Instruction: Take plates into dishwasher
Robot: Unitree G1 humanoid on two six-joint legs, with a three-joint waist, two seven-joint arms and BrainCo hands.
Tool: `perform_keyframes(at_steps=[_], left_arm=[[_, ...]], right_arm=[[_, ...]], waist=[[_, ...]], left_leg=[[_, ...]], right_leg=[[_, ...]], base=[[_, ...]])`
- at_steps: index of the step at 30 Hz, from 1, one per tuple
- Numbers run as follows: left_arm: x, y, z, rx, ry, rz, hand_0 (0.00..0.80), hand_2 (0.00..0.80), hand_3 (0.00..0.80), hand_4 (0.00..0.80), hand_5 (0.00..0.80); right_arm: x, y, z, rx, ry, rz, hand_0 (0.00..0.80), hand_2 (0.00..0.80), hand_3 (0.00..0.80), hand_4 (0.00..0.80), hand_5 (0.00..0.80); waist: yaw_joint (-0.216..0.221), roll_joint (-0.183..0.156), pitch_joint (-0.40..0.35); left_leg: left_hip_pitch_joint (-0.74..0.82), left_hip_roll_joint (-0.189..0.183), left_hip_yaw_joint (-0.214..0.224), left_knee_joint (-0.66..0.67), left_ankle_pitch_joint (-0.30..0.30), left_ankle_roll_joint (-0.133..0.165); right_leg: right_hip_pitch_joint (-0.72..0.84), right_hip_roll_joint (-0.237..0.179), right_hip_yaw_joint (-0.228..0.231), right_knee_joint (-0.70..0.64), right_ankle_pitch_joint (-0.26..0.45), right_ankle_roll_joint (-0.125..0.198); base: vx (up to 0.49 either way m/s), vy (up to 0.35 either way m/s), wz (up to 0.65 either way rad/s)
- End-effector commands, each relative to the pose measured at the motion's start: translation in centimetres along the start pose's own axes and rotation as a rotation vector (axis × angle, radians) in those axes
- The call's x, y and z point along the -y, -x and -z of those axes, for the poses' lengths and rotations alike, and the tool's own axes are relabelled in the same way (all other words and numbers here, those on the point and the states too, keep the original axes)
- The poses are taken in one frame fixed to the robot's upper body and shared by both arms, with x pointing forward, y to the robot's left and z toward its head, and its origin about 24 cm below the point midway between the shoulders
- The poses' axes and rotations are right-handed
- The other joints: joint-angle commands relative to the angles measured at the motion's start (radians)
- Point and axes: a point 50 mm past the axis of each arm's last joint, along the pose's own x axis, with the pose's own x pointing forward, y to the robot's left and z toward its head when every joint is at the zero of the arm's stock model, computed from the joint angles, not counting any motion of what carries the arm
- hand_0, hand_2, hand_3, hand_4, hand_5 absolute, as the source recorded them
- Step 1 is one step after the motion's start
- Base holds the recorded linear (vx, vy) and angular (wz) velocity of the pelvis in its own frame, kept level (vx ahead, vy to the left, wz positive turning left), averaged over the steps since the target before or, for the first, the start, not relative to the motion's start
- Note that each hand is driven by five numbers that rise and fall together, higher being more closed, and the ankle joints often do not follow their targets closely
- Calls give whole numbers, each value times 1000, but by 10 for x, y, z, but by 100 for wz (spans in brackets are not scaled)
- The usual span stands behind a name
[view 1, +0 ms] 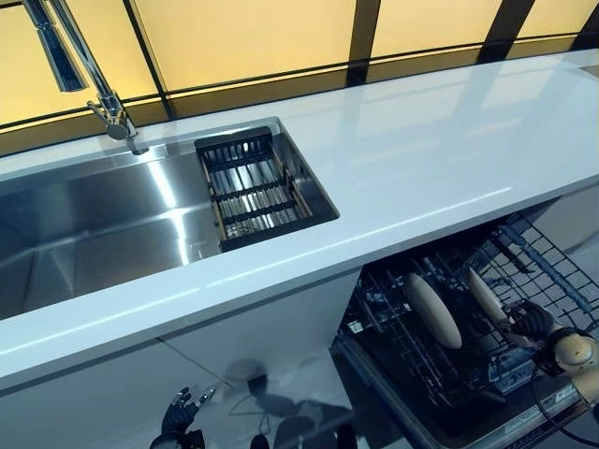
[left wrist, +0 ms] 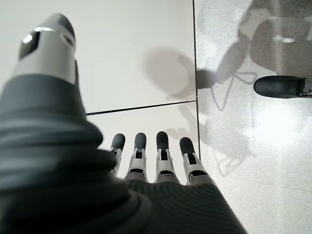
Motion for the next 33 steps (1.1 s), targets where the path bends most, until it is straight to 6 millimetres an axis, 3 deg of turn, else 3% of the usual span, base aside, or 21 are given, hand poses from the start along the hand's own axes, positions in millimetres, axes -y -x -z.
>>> perform_keyframes(at_steps=[1, 8, 20, 33], left_arm=[[-11, -7, -22, 65, -39, -31, 0, 0, 0, 0, 0], [-13, -9, -28, 78, -40, -23, 0, 0, 0, 0, 0], [-15, -8, -29, 90, -41, -16, 0, 0, 0, 0, 0], [-18, -9, -33, 113, -45, -7, 0, 0, 0, 0, 0]], right_arm=[[32, -1, -19, 94, -98, 20, 800, 800, 800, 800, 800], [25, -3, -16, 115, -336, -133, 800, 800, 800, 800, 800], [33, -6, -24, 185, -572, -228, 800, 800, 800, 800, 800], [48, -2, -13, 126, -556, -221, 800, 800, 800, 800, 800]], waist=[[22, -72, -41], [32, -68, -31], [44, -44, -13], [43, -26, 9]], left_leg=[[40, -44, -3, -2, -90, 29], [37, -46, -14, -2, -89, 27], [31, -47, -28, -2, -85, 22], [20, -47, -33, -2, -75, 15]], right_leg=[[-38, 3, 38, -2, 58, 34], [-40, 1, 31, -2, 57, 31], [-44, -3, 24, -2, 53, 25], [-56, -6, 16, -1, 54, 23]], base=[[0, 0, 0], [-13, -20, 0], [-6, -7, 0], [-6, -6, 0]])
